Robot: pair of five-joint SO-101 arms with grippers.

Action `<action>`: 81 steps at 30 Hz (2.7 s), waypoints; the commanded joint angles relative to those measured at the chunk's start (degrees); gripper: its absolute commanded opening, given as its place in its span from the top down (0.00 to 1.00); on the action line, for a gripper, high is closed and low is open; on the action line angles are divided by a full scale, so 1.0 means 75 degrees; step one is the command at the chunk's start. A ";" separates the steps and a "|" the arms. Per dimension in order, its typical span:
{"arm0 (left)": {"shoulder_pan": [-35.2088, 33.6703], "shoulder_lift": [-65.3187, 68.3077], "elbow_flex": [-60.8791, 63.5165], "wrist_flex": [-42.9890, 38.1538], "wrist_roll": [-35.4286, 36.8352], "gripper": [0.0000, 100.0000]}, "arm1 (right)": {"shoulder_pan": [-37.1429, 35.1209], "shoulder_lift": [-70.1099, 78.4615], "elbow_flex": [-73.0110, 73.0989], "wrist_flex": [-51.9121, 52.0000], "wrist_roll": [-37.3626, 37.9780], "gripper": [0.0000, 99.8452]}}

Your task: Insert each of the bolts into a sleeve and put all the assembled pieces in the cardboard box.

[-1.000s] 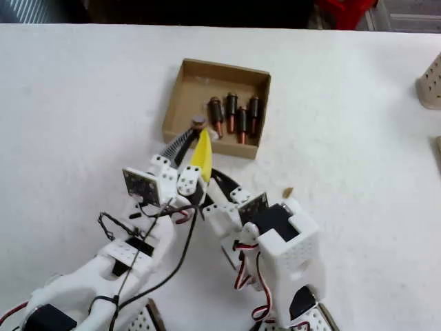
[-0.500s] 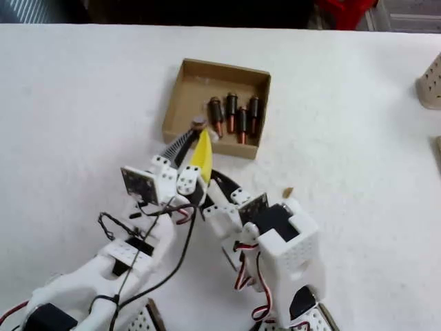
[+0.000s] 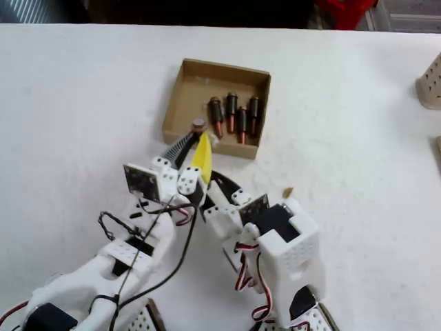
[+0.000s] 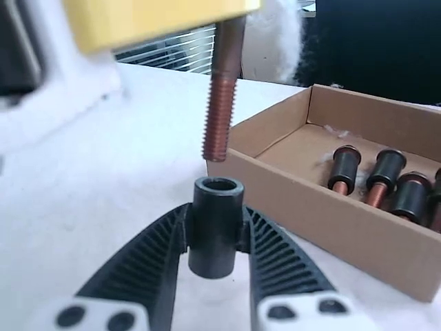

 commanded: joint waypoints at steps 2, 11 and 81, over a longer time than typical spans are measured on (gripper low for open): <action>-0.0029 0.0006 0.0000 0.0035 0.0094 0.98 | 0.0041 -0.0416 0.0035 -0.0240 -0.0047 0.98; -0.0018 -0.0006 -0.0094 0.0633 0.0094 0.98 | 0.0041 -0.0428 0.0105 -0.0229 0.0000 0.98; 0.0275 -0.0076 -0.1371 0.2239 -0.0445 0.98 | 0.0334 -0.0440 0.0105 -0.0229 -0.0375 0.98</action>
